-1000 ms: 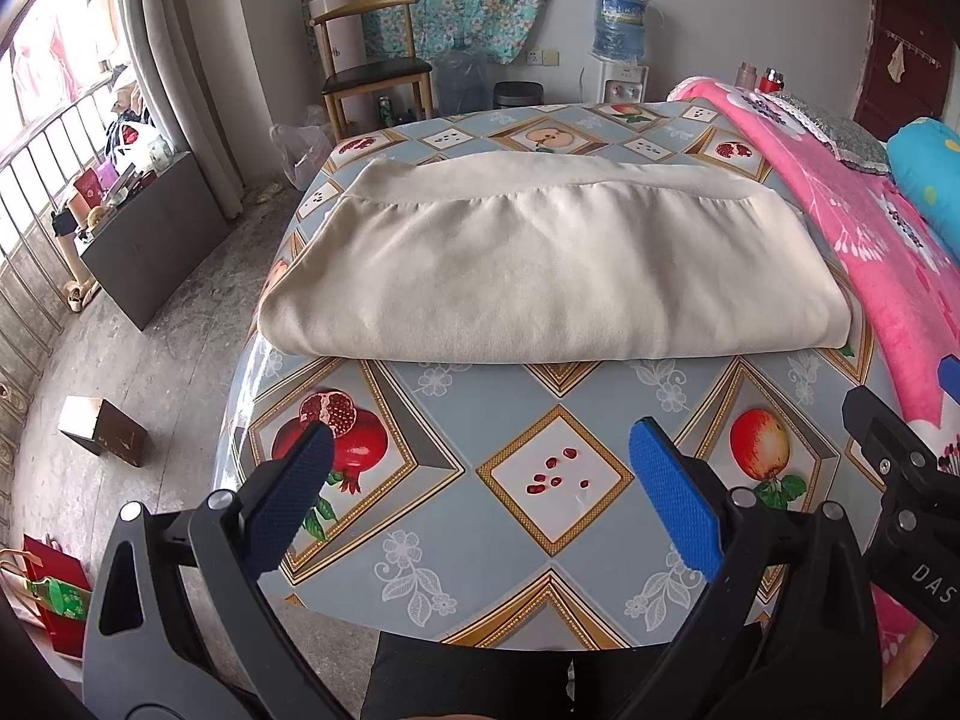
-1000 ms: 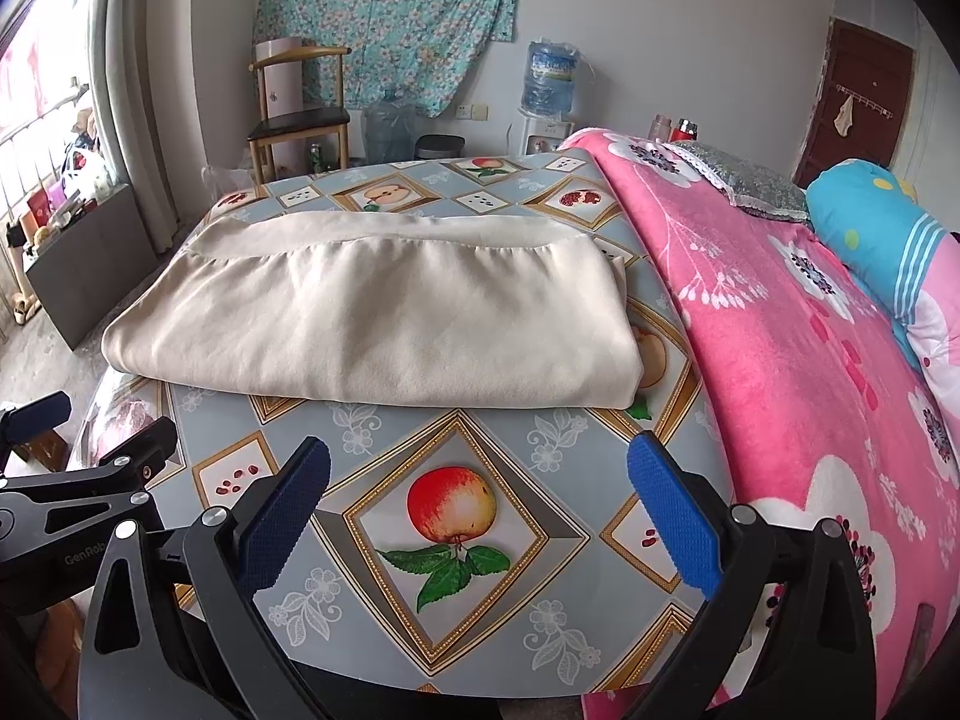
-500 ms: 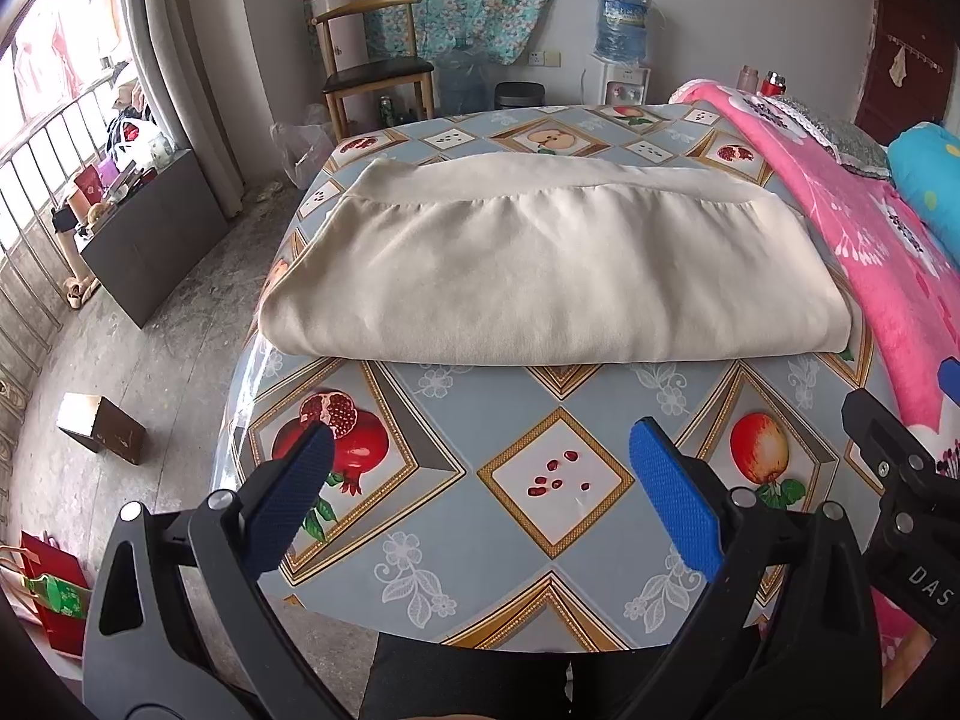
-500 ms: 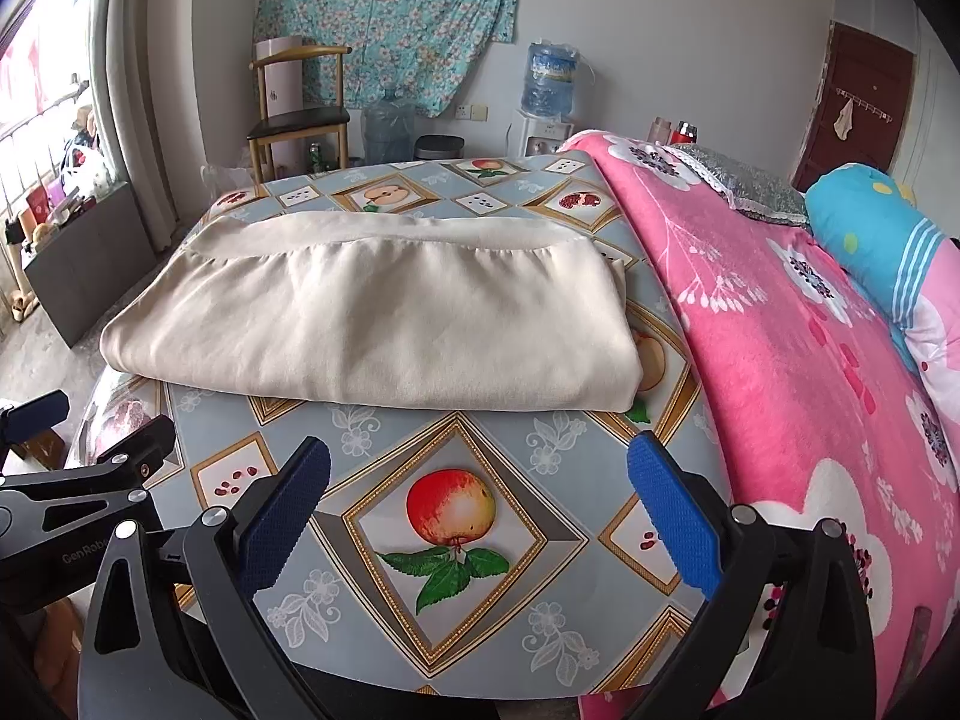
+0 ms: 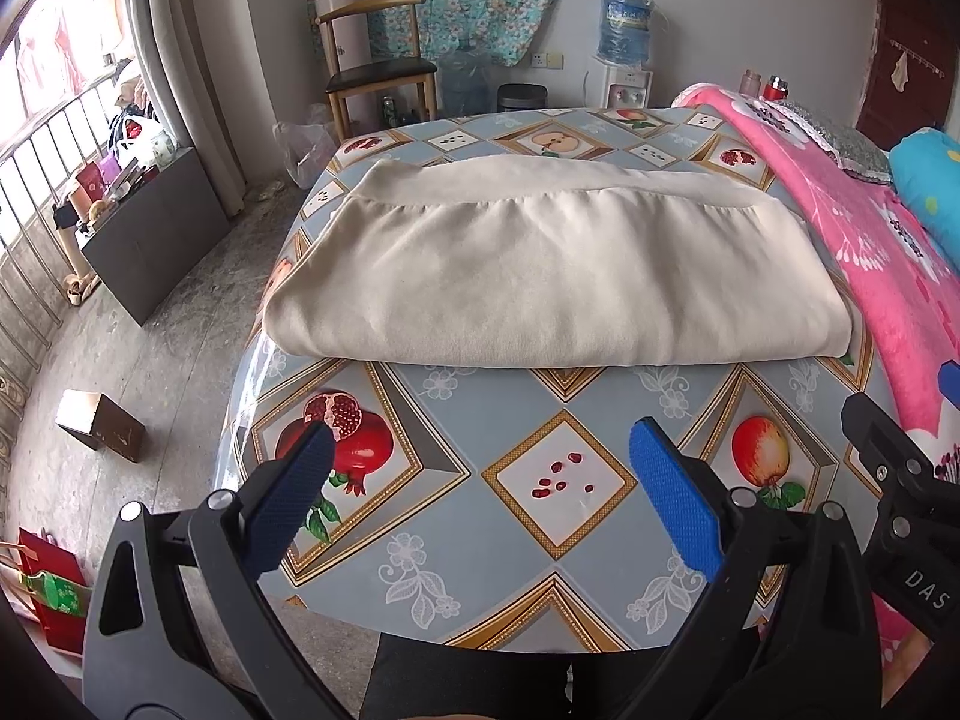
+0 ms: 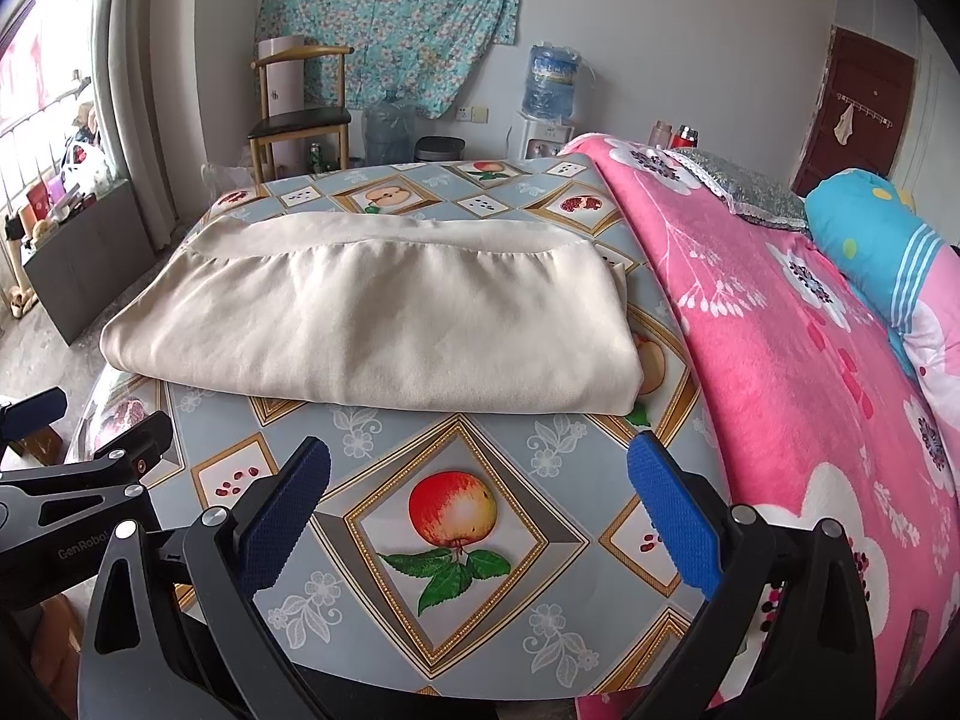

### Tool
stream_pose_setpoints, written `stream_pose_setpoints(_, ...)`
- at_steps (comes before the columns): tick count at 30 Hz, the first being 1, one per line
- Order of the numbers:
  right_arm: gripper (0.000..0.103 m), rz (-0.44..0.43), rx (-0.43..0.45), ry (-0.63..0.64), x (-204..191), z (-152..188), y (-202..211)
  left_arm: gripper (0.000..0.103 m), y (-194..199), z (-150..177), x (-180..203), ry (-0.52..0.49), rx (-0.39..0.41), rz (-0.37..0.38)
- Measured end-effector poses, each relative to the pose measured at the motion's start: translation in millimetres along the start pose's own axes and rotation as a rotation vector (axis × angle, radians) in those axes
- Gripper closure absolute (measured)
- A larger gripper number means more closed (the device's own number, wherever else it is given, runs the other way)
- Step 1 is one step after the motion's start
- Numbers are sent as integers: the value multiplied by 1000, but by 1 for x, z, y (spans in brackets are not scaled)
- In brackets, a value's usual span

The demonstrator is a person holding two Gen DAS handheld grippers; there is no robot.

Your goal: Fold large clothes

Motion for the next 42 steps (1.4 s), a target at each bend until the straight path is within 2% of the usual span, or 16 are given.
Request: stream_pose_setpoints(42, 6, 3, 3, 4, 2, -1, 0, 8, -1, 0, -1, 2, 1, 1)
Point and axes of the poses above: each gripper's, at about its wrist camera, not at the fingertips, and y roughly against the way its jaws point, x to its right, z to its underside, the point moved 9 cm from there along -y, roughly the way its jaws point, and after that the axes turned 6 degrees about -x, right-handed, at the moved point
